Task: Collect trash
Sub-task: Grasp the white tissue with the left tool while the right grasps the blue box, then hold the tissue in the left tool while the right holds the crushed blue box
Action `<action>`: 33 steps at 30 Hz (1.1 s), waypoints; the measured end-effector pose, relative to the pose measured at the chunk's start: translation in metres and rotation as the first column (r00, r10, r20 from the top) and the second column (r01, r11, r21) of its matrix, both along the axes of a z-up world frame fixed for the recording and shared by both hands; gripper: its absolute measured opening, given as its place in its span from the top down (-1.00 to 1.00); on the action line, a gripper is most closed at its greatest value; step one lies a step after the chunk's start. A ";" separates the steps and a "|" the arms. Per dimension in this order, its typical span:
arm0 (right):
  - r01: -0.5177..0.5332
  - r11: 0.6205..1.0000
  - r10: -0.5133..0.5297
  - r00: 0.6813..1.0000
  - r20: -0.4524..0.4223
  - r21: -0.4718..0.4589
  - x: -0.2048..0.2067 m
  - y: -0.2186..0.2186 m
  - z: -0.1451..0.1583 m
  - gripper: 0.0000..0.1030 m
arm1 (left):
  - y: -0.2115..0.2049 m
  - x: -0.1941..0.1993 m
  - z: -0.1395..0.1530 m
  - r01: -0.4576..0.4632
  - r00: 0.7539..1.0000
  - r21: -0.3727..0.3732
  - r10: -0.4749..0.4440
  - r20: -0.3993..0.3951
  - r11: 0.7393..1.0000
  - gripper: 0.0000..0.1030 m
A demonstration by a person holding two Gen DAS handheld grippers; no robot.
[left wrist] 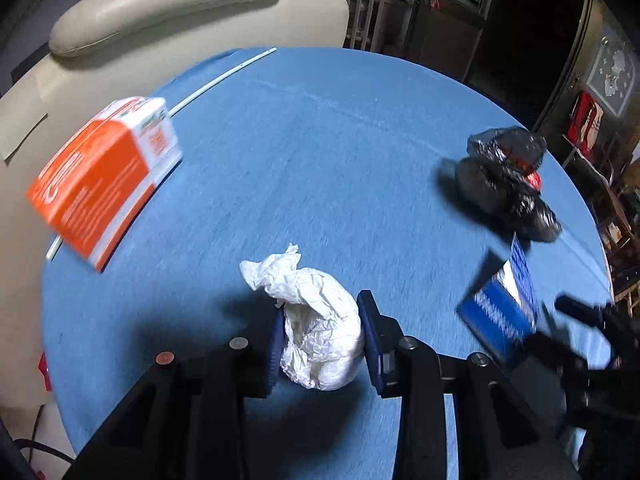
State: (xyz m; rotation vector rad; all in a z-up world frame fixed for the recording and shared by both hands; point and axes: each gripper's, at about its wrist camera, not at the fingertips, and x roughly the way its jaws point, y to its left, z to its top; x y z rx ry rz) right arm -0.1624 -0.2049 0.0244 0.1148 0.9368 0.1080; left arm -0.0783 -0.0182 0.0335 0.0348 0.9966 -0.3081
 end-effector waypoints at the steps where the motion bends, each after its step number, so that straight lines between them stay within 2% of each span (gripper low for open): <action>1: -0.014 1.000 0.014 1.000 0.009 -0.013 0.003 0.003 0.002 -0.52 | 0.000 -0.001 -0.001 0.000 1.000 -0.004 0.000 -0.002 1.000 0.28; 5: -0.080 0.993 0.083 0.996 0.028 -0.092 0.022 0.023 0.006 -0.58 | 0.009 -0.010 0.000 -0.006 1.000 -0.019 0.006 -0.012 1.000 0.28; 10: -0.168 0.972 0.166 0.986 -0.029 -0.166 0.048 0.043 -0.014 -0.69 | 0.019 -0.017 0.000 -0.012 1.000 -0.027 0.012 -0.014 1.000 0.28; 17: -0.135 0.986 0.134 0.991 -0.022 -0.101 0.044 0.042 -0.009 -0.51 | 0.018 -0.012 -0.009 -0.013 1.000 -0.021 0.012 -0.010 1.000 0.28; 26: 0.001 0.996 -0.001 1.000 0.010 0.091 0.012 0.002 0.001 -0.50 | 0.007 -0.017 -0.001 0.004 1.000 -0.011 -0.004 0.018 1.000 0.28; 33: 0.044 0.984 -0.055 0.997 0.059 0.170 -0.015 -0.016 0.018 -0.50 | -0.004 -0.029 0.004 0.030 0.999 0.011 -0.031 0.035 0.999 0.28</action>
